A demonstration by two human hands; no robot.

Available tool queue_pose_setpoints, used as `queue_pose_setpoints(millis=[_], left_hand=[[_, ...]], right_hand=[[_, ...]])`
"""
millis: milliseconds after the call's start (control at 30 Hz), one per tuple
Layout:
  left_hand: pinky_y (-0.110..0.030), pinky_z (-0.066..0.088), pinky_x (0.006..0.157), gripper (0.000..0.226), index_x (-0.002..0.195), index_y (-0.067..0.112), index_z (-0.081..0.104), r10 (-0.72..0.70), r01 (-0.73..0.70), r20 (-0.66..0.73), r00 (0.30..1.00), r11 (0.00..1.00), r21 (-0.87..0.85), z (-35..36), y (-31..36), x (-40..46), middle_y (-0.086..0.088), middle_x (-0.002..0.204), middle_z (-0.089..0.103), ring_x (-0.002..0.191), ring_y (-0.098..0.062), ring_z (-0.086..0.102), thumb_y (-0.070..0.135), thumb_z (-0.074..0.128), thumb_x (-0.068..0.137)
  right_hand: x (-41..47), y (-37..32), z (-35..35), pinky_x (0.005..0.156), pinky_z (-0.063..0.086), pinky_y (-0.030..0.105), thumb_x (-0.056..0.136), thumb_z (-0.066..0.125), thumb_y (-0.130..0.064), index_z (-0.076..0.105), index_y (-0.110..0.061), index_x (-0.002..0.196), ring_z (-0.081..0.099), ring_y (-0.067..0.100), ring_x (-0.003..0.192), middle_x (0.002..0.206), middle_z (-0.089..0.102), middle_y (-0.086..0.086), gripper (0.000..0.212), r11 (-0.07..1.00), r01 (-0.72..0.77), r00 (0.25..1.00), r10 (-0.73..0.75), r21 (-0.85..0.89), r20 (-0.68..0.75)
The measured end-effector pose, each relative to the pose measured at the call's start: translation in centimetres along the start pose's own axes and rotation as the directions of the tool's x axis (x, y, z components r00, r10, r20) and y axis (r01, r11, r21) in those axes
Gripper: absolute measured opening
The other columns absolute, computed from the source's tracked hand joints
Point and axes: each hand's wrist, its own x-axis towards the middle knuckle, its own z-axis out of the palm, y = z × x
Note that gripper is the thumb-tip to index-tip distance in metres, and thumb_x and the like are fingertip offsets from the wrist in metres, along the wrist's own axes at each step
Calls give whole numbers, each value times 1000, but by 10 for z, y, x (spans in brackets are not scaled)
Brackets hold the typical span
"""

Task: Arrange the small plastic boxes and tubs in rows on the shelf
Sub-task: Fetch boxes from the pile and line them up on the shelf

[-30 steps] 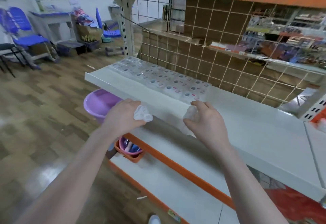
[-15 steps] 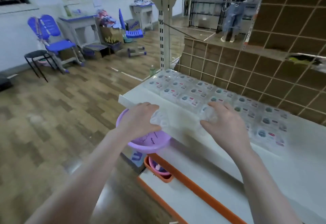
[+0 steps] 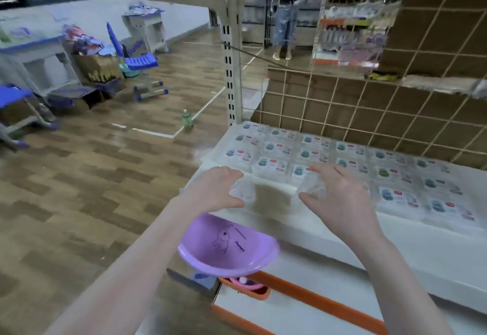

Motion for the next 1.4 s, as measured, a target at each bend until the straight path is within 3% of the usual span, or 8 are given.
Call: queue_pose_setpoints(millis=[467, 667, 767, 833, 933, 1133, 1267, 1400], left_hand=[[-33, 35, 98, 61, 130, 12, 49, 237, -242, 117, 964, 970, 35, 0, -42, 15, -3, 129, 52, 121, -20, 46, 47, 63, 82], [-31, 39, 96, 50, 121, 14, 57, 274, -251, 207, 939, 959, -130, -12, -45, 16, 4, 121, 57, 114, -15, 49, 48, 59, 85], [-28, 37, 73, 28, 86, 19, 55, 293, -227, 239, 926, 937, -267, -16, -47, 19, 6, 88, 52, 80, -10, 46, 46, 61, 84], [-24, 31, 58, 32, 73, 12, 53, 292, -202, 237, 926, 918, -341, -19, -49, 23, 6, 70, 45, 62, -9, 38, 41, 64, 83], [-19, 31, 55, 23, 87, 15, 67, 265, -172, 221, 938, 915, -366, -24, -51, 30, 10, 72, 52, 62, -4, 41, 38, 68, 81], [-11, 42, 69, 10, 90, 32, 67, 232, -139, 163, 959, 885, -445, -25, -56, 40, 16, 86, 63, 70, 9, 53, 35, 71, 81], [-10, 45, 69, 17, 99, 26, 68, 197, -131, 85, 977, 860, -493, -24, -56, 44, 15, 79, 62, 62, 11, 54, 25, 71, 82], [-18, 47, 83, 29, 111, 26, 66, 129, -117, 0, 992, 898, -424, -19, -55, 44, 13, 93, 62, 86, 3, 59, 25, 70, 82]], right_hand=[[-9, -39, 29, 88, 37, 28, 76, 72, -25, 55, -23, 127, 54, 23, 111, 127, 53, -2, 54, 987, -159, 984, 162, 38, -72], [-6, -33, 25, 81, 38, 29, 75, 73, -26, 56, -26, 124, 56, 24, 105, 123, 55, -3, 51, 985, -170, 980, 173, 43, -95], [-6, -30, 23, 83, 38, 29, 76, 72, -26, 55, -26, 125, 55, 24, 107, 124, 55, -3, 52, 984, -176, 980, 178, 32, -86], [-7, -28, 22, 83, 38, 29, 76, 72, -27, 55, -26, 126, 55, 24, 108, 125, 54, -3, 52, 984, -178, 980, 180, 30, -81], [-6, -25, 19, 83, 37, 29, 77, 71, -28, 54, -27, 126, 54, 23, 109, 125, 54, -4, 52, 983, -178, 981, 180, 32, -76], [-7, -20, 16, 84, 39, 31, 75, 74, -26, 57, -24, 125, 55, 25, 107, 123, 56, 0, 53, 982, -177, 980, 181, 60, -83], [-5, -18, 16, 79, 36, 28, 75, 74, -27, 56, -25, 125, 55, 24, 106, 122, 56, -1, 53, 981, -179, 979, 184, 71, -85], [-3, -15, 16, 78, 35, 27, 76, 73, -29, 55, -27, 125, 55, 23, 107, 123, 56, -2, 53, 983, -176, 981, 180, 60, -77]])
